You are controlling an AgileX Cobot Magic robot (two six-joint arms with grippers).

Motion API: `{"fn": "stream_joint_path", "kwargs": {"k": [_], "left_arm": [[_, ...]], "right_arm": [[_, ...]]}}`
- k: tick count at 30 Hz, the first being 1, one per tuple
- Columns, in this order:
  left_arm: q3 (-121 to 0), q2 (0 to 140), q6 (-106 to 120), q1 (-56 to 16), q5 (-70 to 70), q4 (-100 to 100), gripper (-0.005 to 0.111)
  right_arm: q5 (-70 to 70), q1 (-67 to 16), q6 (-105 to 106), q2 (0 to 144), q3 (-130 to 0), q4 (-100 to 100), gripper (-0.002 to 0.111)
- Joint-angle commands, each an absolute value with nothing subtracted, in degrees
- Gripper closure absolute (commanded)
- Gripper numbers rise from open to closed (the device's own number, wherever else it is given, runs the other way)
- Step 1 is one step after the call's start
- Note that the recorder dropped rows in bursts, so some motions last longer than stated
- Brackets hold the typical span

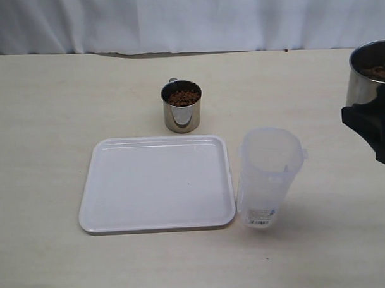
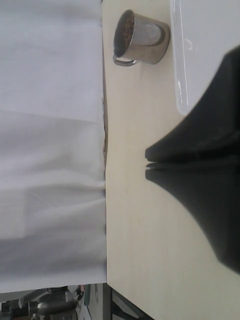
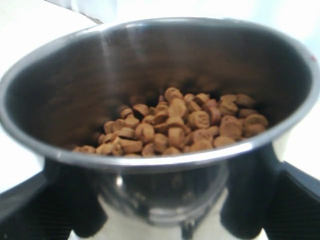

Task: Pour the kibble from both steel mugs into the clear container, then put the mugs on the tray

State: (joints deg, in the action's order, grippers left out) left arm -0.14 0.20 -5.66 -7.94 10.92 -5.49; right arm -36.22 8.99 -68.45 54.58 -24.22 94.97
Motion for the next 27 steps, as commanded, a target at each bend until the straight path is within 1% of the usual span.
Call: {"fn": "stream_joint_path", "kwargs": {"k": [1,5,7,12,14,16,18,21,27], "left_arm": [[0.0,0.0,-5.4,-7.7,10.0,-5.4,0.107],[0.0,0.0,-5.4,-7.7,10.0,-5.5,0.107],[0.0,0.0,-5.4,-7.7,10.0,-5.5,0.107],[0.0,0.0,-5.4,-7.7,10.0,-5.5,0.107],[0.0,0.0,-5.3,-7.7,10.0,-5.5,0.107],[0.0,0.0,-5.3,-7.7,10.0,-5.5,0.107],[0.0,0.0,-5.4,-7.7,10.0,-5.5,0.107],[0.0,0.0,-5.4,-7.7,10.0,-5.5,0.107],[0.0,0.0,-5.4,-7.7,10.0,-5.5,0.107]], "right_arm": [[-30.9,9.2,-64.8,54.2,-24.3,93.3,0.103],[-27.2,9.2,-64.0,54.2,-24.6,93.3,0.103],[-27.2,9.2,-59.5,54.2,-24.6,93.3,0.103],[-29.7,9.2,-47.5,54.5,-25.7,93.5,0.103],[-32.0,9.2,-47.6,56.2,-28.8,95.2,0.103],[-36.4,9.2,-52.4,59.1,-32.3,99.9,0.103],[-38.7,9.2,-53.0,61.7,-34.7,99.9,0.103],[-39.0,9.2,-46.5,63.9,-35.3,99.9,0.103],[-40.9,9.2,-42.2,64.9,-35.3,99.9,0.103]]}}
